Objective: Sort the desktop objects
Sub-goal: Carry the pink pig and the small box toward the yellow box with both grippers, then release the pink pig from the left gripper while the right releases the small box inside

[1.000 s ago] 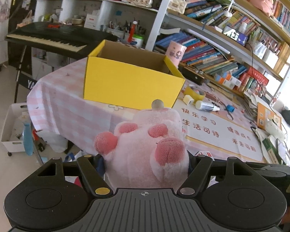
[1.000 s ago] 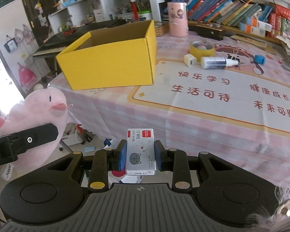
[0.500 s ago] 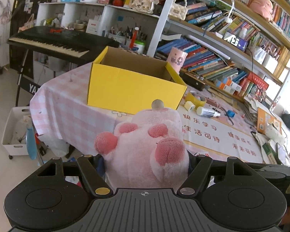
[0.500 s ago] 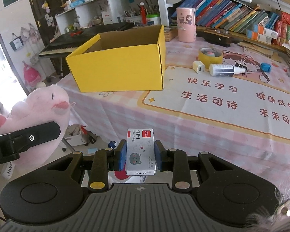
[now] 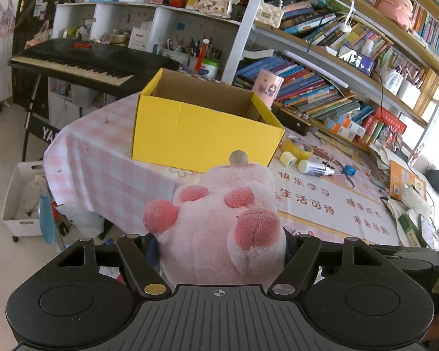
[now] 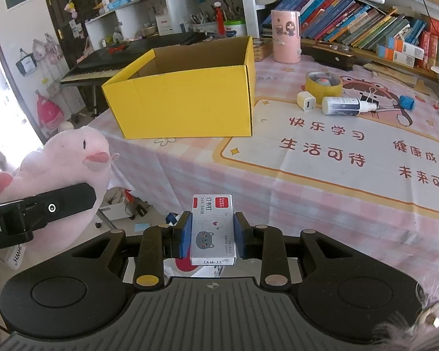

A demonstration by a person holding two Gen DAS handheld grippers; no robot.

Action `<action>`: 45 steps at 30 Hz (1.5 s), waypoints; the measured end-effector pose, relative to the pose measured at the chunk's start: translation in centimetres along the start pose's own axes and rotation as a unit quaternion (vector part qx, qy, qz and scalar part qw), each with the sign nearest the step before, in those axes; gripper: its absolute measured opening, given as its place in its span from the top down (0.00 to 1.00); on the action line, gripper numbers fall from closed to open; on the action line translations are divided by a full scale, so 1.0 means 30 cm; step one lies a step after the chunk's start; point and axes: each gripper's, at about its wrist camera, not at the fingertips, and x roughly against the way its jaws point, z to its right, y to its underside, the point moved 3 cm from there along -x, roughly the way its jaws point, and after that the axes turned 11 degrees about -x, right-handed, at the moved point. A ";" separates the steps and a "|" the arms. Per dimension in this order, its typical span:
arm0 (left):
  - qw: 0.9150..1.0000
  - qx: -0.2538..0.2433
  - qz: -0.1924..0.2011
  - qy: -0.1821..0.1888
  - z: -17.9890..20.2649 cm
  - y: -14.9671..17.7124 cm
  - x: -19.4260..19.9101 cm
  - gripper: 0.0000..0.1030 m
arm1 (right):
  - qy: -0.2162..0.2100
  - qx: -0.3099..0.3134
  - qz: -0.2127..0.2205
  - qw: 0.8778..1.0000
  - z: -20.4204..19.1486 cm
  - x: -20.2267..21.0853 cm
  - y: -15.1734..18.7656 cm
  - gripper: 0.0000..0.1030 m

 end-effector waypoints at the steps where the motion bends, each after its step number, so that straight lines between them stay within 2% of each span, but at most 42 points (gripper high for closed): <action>1: 1.000 -0.001 0.000 0.000 -0.001 0.000 -0.001 0.30 | 0.000 -0.001 0.000 1.000 0.000 -0.001 0.000 0.73; 21: 1.000 -0.003 0.002 -0.010 -0.041 -0.017 0.001 0.30 | -0.017 0.015 -0.016 1.000 -0.067 -0.049 -0.016 0.73; 28: 0.999 -0.016 0.021 -0.022 -0.049 -0.052 -0.009 0.30 | -0.031 0.024 -0.010 0.999 -0.085 -0.078 -0.048 0.73; 36: 0.995 -0.053 0.078 -0.038 -0.039 -0.178 -0.026 0.29 | -0.060 0.054 0.043 0.996 -0.126 -0.091 -0.196 0.73; 45: 0.987 -0.077 0.129 -0.060 -0.035 -0.379 -0.101 0.29 | -0.099 0.072 0.102 0.987 -0.156 -0.124 -0.456 0.73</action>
